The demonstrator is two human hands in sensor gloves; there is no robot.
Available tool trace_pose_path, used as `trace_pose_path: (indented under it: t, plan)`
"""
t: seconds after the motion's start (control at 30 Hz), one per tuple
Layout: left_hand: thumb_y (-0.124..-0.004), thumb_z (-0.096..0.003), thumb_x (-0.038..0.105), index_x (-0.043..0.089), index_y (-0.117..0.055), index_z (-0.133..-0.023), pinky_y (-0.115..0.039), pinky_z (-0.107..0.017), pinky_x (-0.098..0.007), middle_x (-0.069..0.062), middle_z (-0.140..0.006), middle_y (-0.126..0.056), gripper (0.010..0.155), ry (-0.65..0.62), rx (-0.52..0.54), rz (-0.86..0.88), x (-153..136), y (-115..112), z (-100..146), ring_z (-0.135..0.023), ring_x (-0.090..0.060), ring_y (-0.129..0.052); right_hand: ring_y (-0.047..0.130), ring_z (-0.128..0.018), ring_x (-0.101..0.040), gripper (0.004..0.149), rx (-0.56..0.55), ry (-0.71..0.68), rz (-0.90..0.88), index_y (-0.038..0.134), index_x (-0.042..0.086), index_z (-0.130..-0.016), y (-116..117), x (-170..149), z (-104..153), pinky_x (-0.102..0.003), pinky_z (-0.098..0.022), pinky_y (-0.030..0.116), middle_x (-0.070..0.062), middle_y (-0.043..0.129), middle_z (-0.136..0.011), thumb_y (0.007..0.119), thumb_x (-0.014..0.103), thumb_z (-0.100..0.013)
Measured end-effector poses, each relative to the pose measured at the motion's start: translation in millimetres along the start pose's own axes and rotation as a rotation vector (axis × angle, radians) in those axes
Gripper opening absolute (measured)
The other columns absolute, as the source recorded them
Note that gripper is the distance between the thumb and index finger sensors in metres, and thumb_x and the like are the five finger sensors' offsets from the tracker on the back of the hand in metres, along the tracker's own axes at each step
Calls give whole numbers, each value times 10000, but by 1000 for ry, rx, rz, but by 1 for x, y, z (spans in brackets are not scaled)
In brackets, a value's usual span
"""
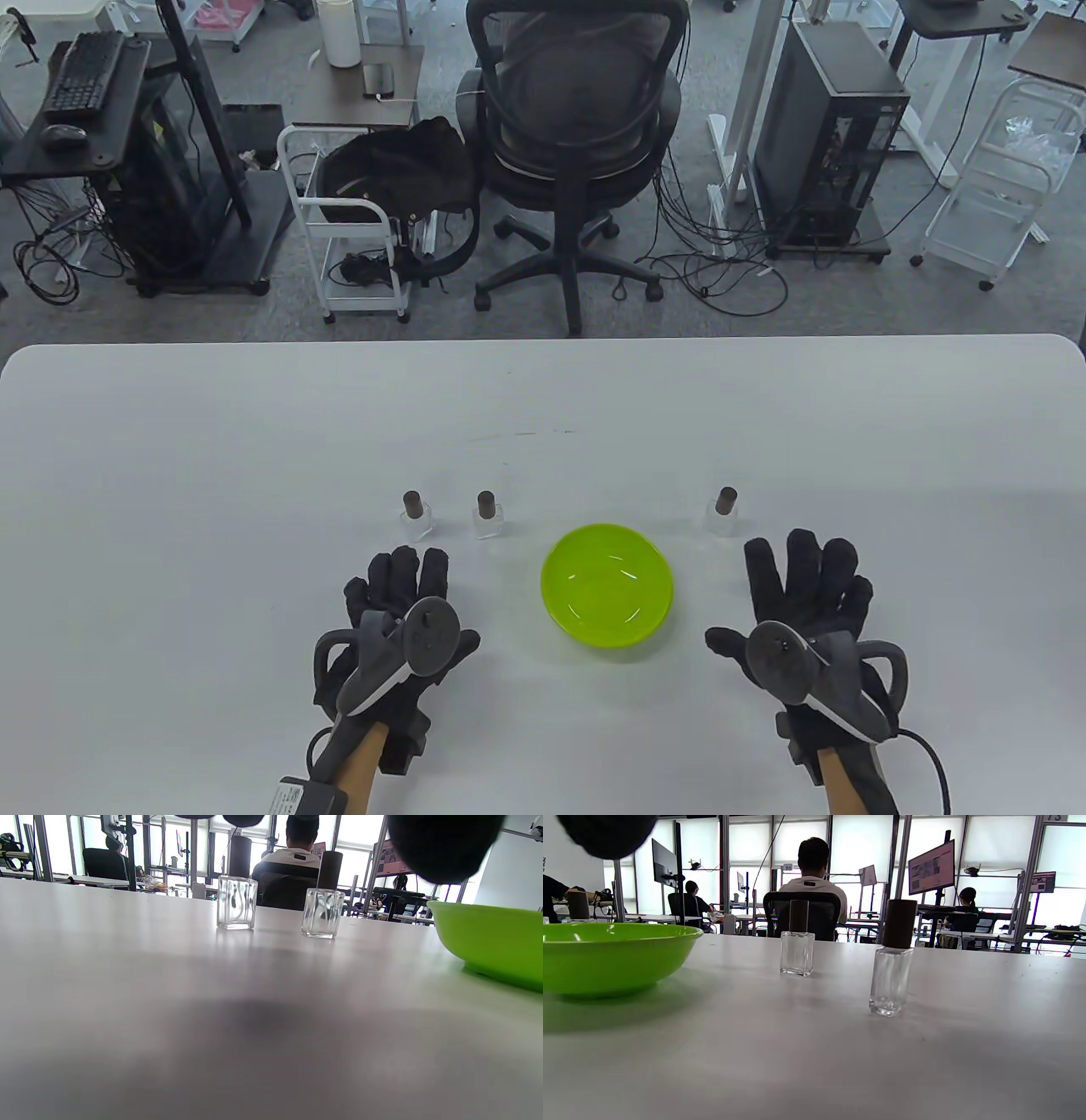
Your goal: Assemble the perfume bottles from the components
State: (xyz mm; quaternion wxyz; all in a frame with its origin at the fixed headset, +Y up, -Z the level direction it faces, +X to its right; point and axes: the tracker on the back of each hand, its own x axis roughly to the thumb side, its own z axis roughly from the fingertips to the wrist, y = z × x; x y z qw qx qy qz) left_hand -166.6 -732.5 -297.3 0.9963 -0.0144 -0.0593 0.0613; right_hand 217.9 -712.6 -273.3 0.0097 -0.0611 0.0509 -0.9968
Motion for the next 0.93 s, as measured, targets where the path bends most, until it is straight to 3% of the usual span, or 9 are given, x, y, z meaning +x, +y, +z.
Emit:
trace_pose_path:
  t: [0.1, 0.23, 0.93]
  plan:
    - [-687, -436, 681, 195, -244, -1193, -317, -815, -719, -247, -1236, -287, 1002, -2, -6, -14, 2, -1, 0, -1139, -548, -350, 120, -1018, -751, 1021, 88, -18, 54, 124, 166, -1196, 13, 8, -3, -848, -684, 296, -378, 85, -1195, 591, 731, -485]
    - [-679, -436, 688, 198, -233, -1193, -305, -812, -727, -248, -1238, -275, 1006, -4, -6, -23, 4, -2, 0, -1141, -552, -334, 97, -1010, -749, 1005, 117, -34, 60, 137, 169, -1186, 20, 10, -3, -846, -682, 277, -377, 71, -1189, 571, 740, -482]
    - [-657, -439, 700, 190, -204, -1191, -293, -806, -738, -257, -1236, -256, 1015, 0, -7, -30, 6, -3, 3, -1137, -564, -316, 101, -1010, -744, 1003, 135, -42, 56, 152, 161, -1188, 20, 11, -2, -841, -681, 274, -374, 90, -1193, 570, 739, -482]
